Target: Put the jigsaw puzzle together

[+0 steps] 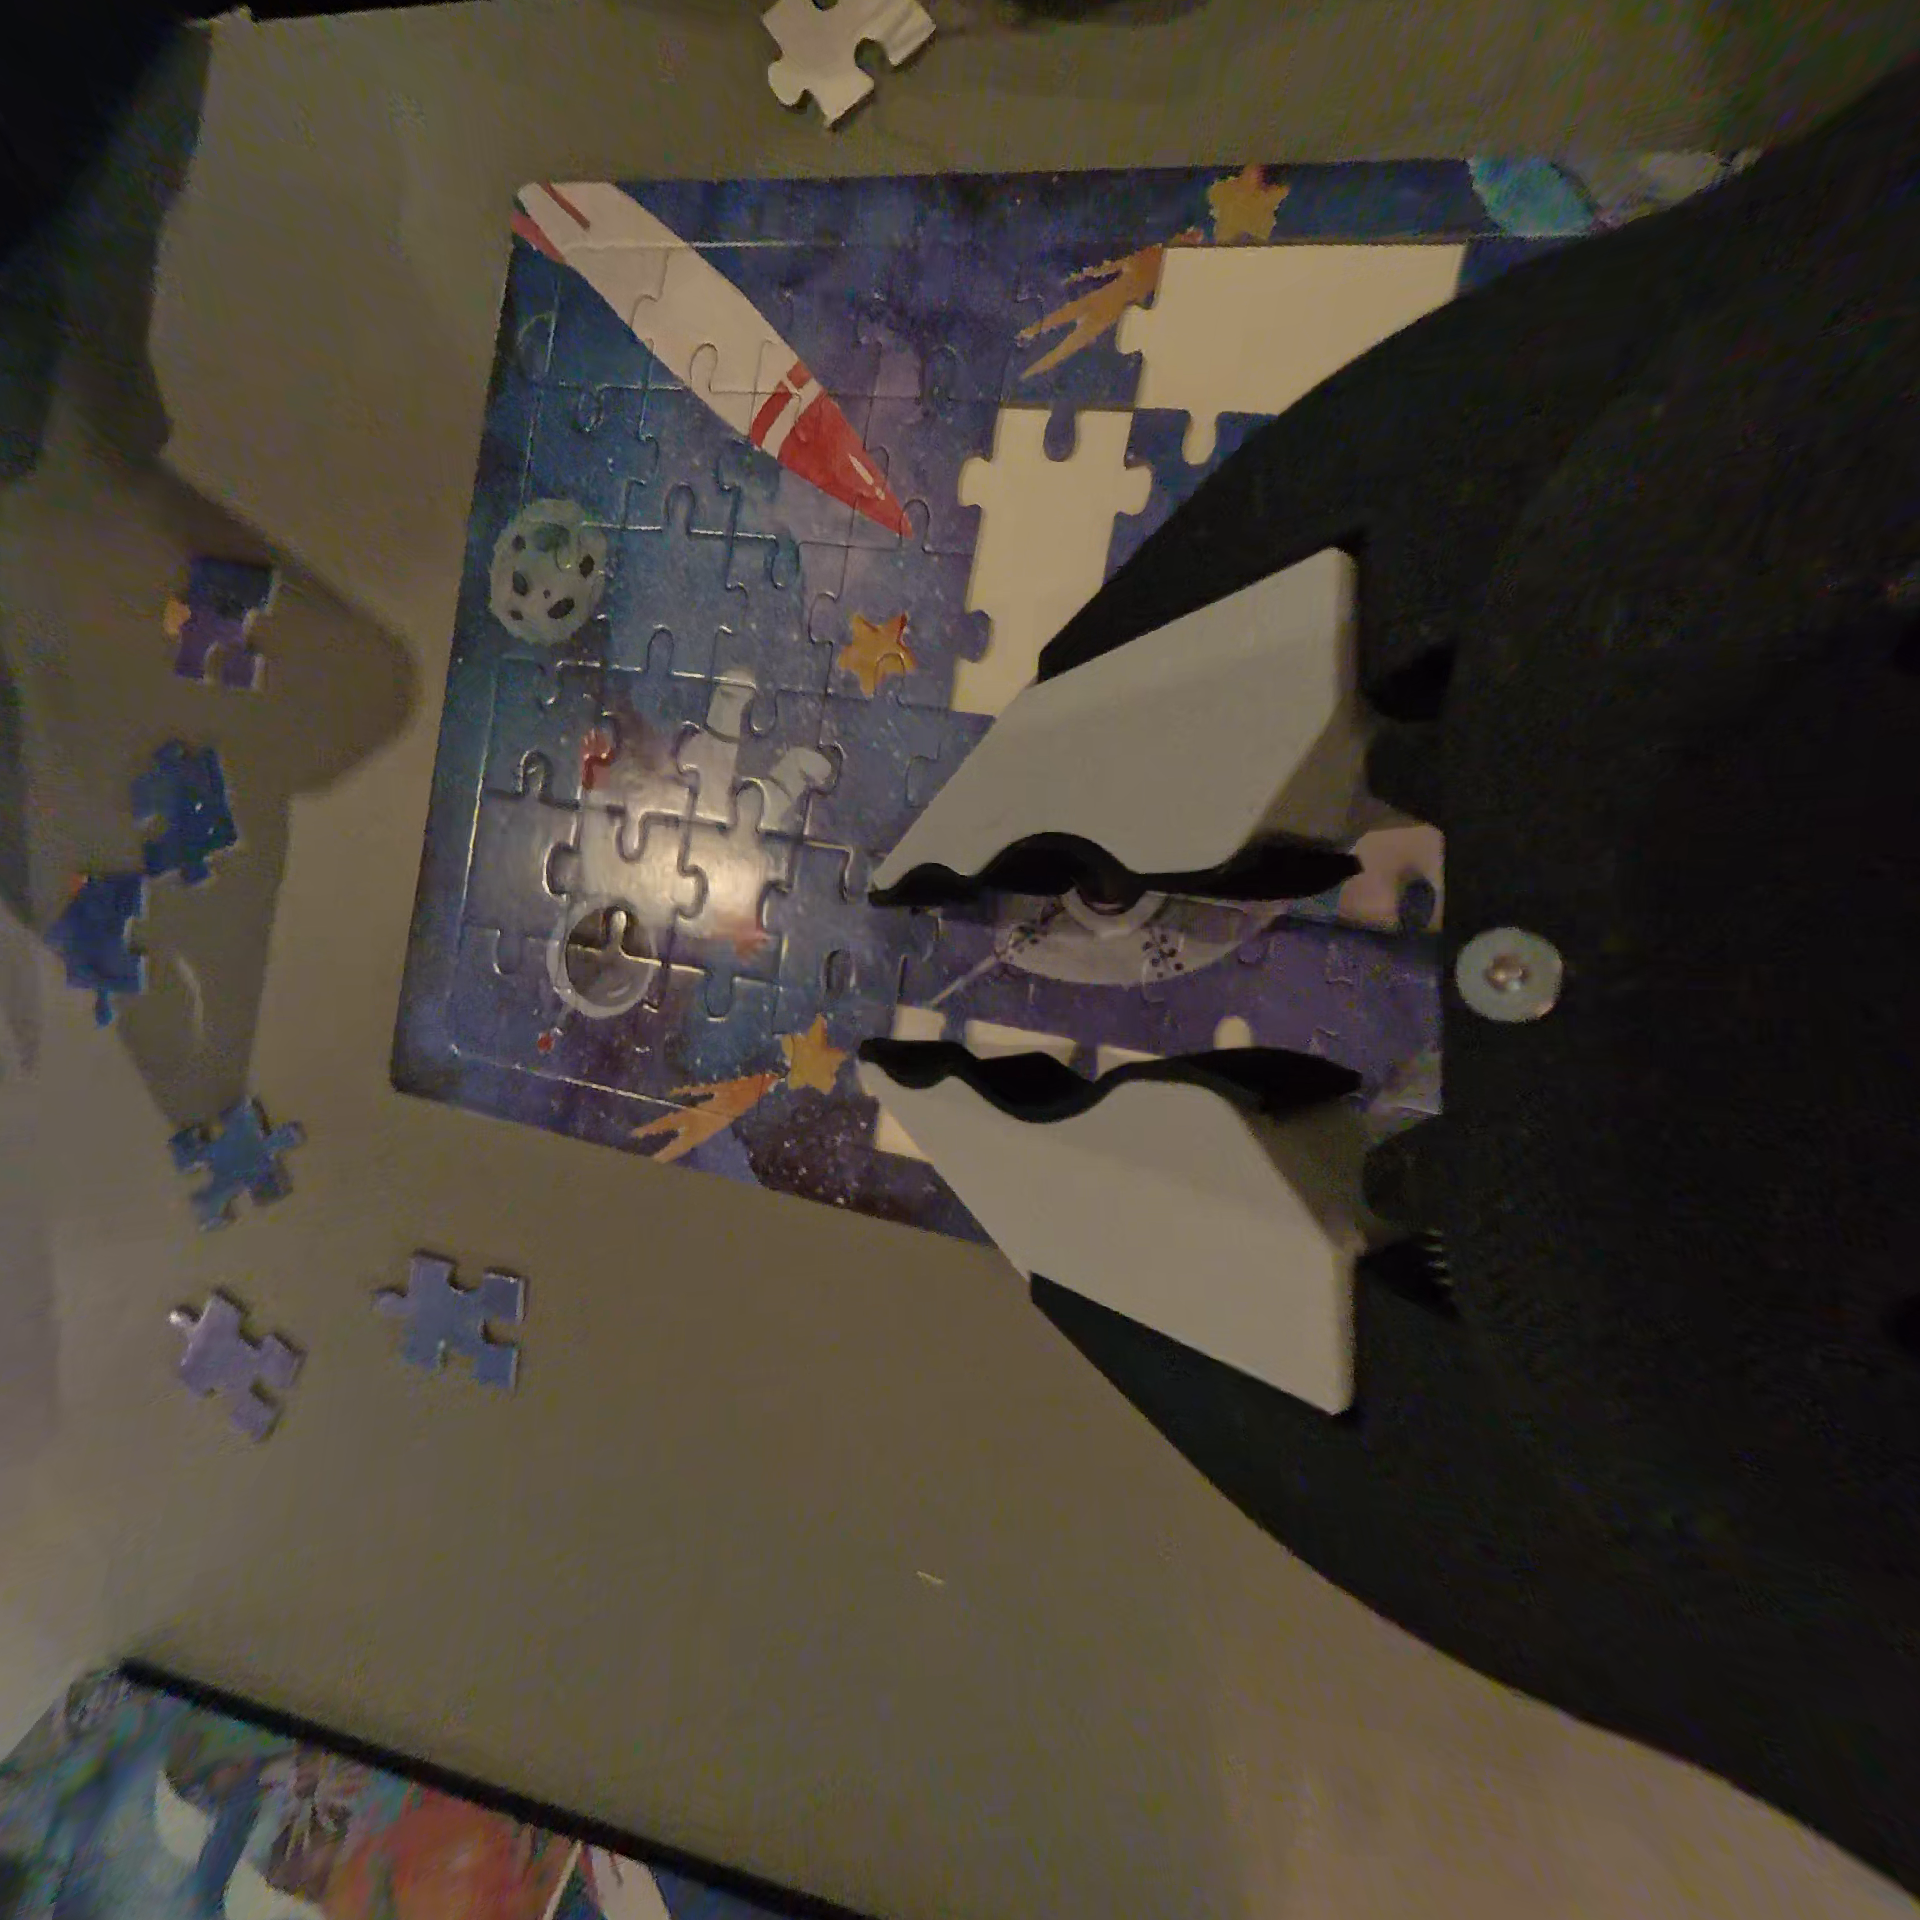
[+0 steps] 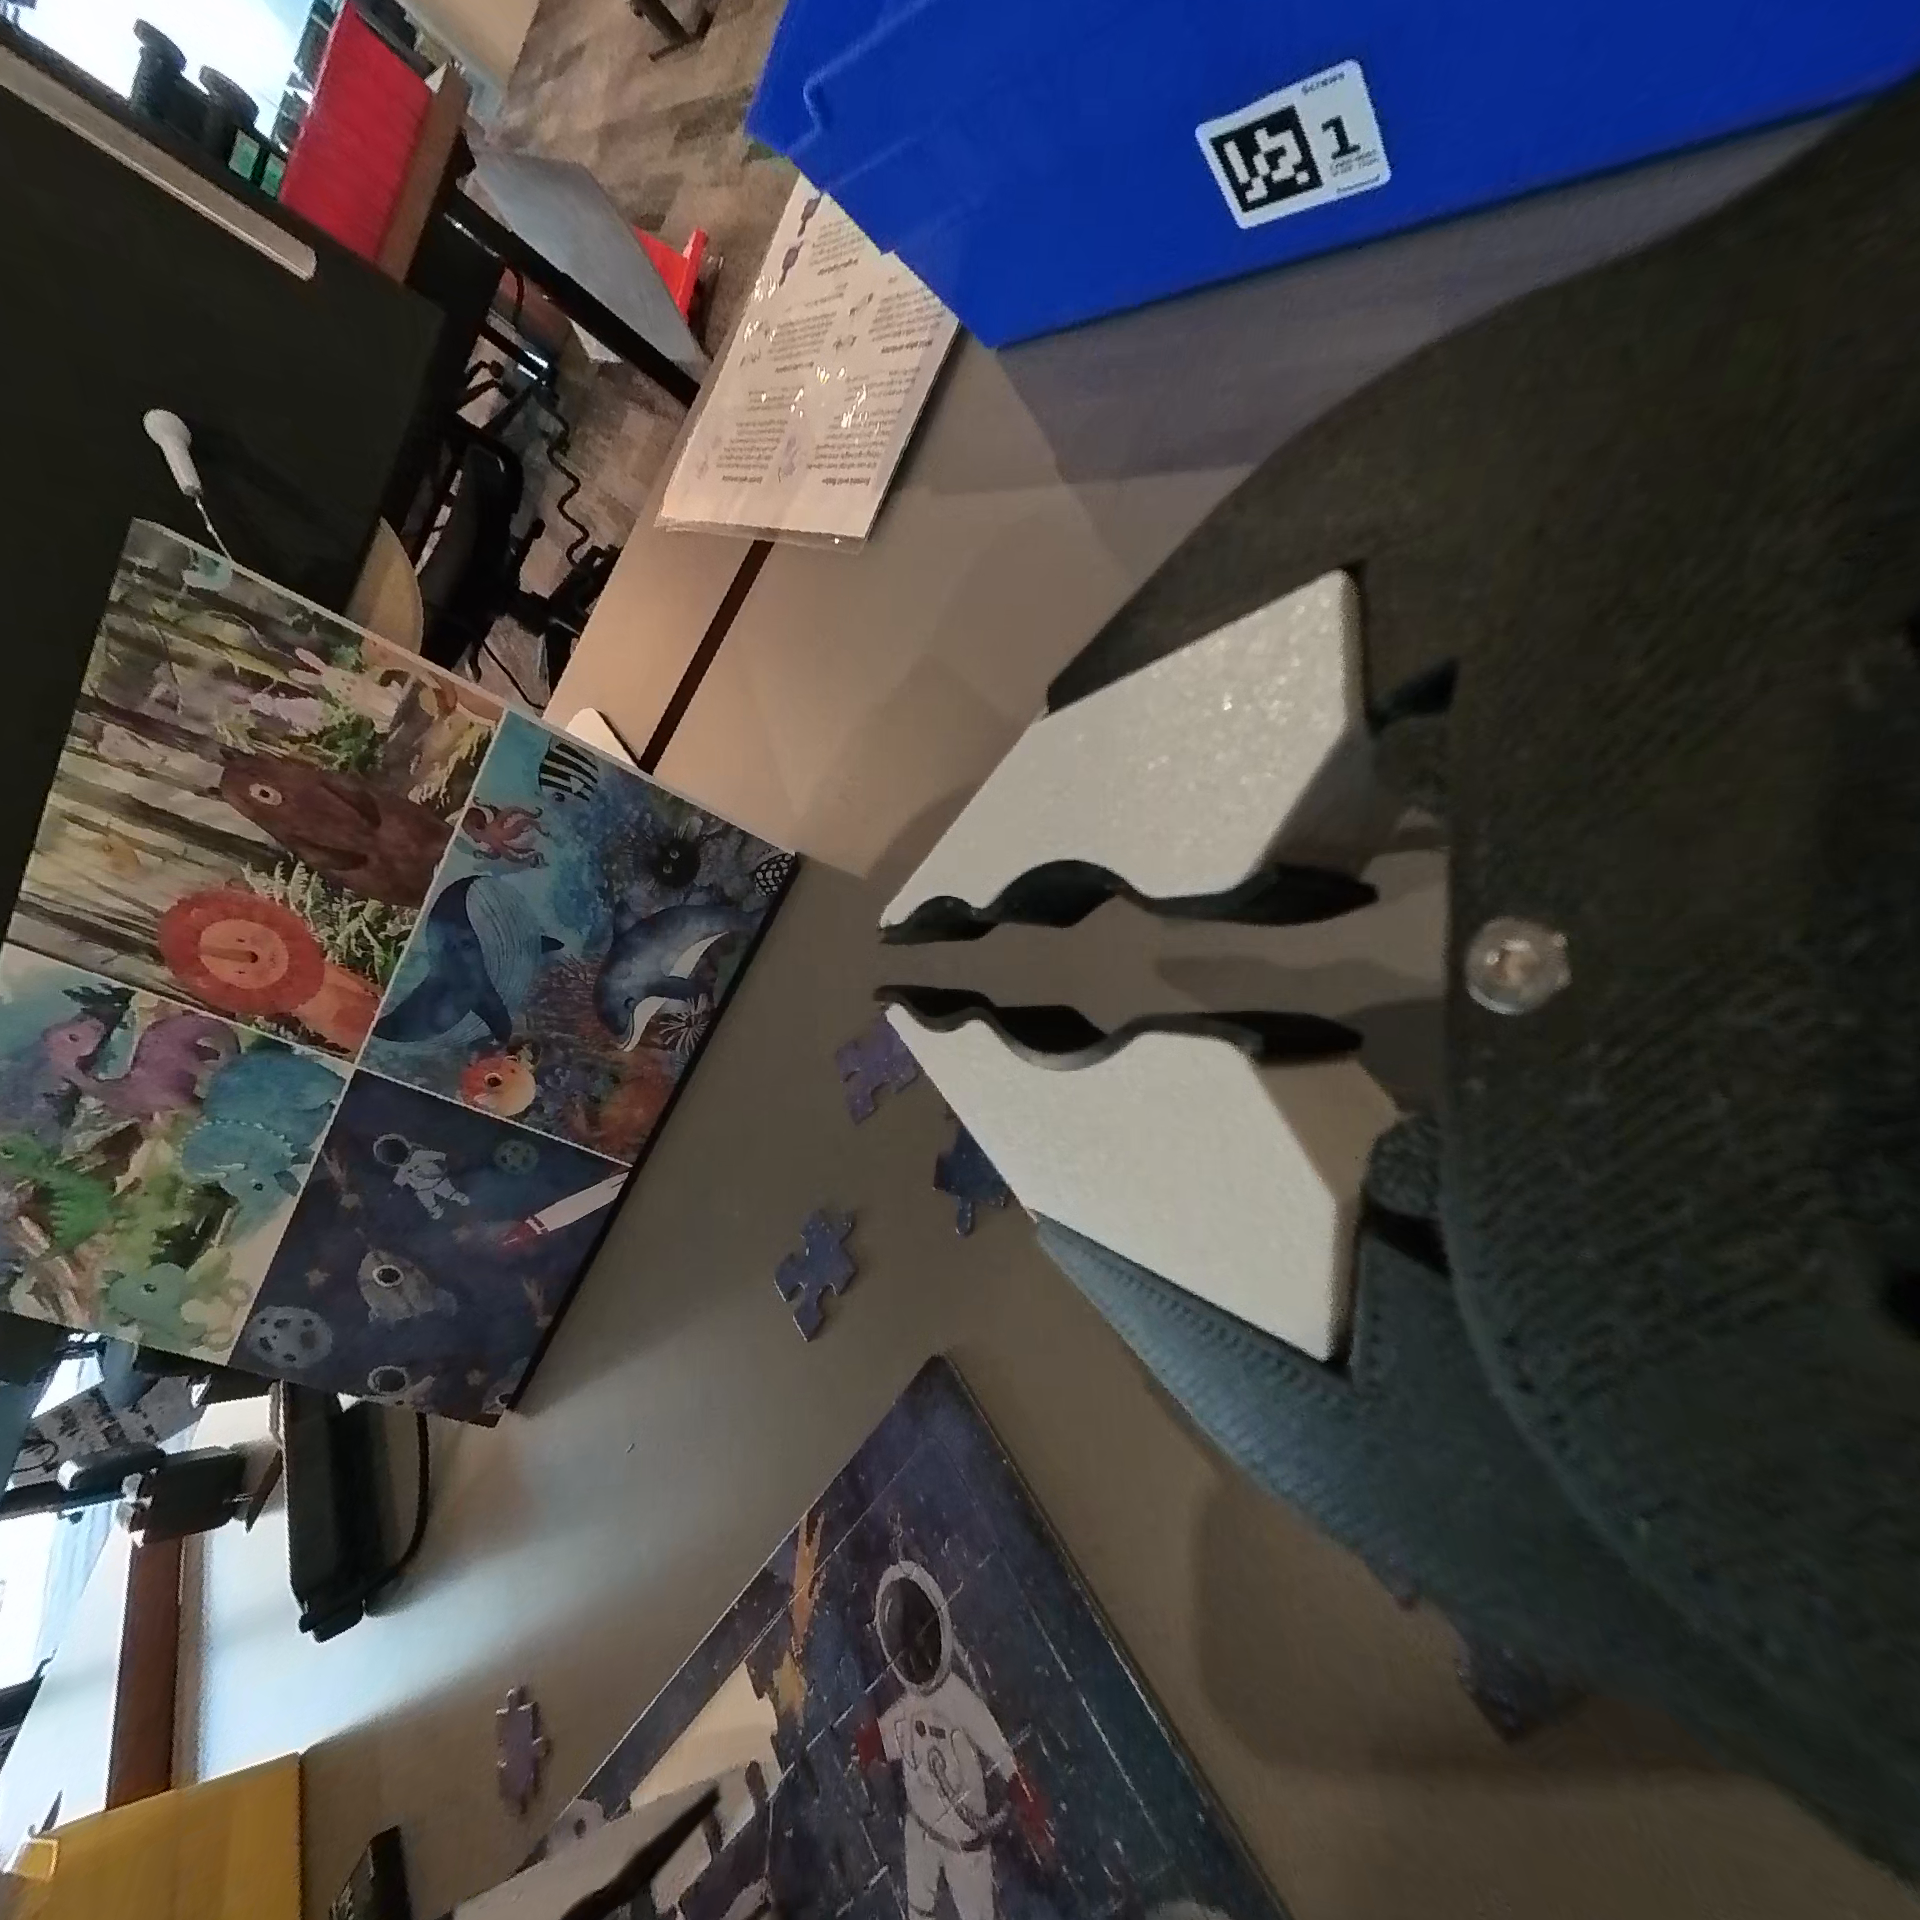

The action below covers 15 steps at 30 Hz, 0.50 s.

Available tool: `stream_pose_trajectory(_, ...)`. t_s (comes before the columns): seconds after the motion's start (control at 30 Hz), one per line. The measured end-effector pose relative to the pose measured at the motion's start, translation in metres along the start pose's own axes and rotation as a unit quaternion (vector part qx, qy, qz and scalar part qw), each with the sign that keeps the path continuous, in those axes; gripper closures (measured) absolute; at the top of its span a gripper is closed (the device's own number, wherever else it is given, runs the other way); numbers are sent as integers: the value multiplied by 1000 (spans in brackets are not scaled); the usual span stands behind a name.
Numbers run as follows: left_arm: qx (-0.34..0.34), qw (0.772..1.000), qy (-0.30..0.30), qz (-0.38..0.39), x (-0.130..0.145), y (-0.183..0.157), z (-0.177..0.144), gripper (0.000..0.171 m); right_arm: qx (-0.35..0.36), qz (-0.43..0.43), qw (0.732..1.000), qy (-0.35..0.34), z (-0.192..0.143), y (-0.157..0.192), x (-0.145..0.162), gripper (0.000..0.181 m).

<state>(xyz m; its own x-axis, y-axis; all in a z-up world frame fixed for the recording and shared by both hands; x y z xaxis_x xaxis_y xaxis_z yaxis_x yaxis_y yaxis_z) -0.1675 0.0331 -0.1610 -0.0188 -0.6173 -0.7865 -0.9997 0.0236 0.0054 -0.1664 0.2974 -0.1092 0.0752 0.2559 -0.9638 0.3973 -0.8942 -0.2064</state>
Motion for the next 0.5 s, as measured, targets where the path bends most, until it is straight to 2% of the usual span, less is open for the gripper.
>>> stream_pose_trajectory(0.13,9,1000,-9,-19,7,2,-1,150,0,-1,1000,3,0,0,1,174)
stream_pose_trajectory(0.5,26,1000,7,-7,11,-6,6,148,-3,-9,1000,12,2,2,3,174)
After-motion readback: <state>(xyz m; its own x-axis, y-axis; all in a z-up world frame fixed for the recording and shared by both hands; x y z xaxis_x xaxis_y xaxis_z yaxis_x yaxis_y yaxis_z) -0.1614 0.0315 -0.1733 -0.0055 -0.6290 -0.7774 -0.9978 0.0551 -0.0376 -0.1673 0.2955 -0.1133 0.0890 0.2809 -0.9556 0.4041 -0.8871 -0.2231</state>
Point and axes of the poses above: each gripper's, where its closed fingertips meet, z out along the fingers, x out of its underside, y = z × x across the jaws, the point moved 4 cm from there along -z, back along the fingers, and after that the axes turned 6 degrees about -y, right-handed, at the moved point
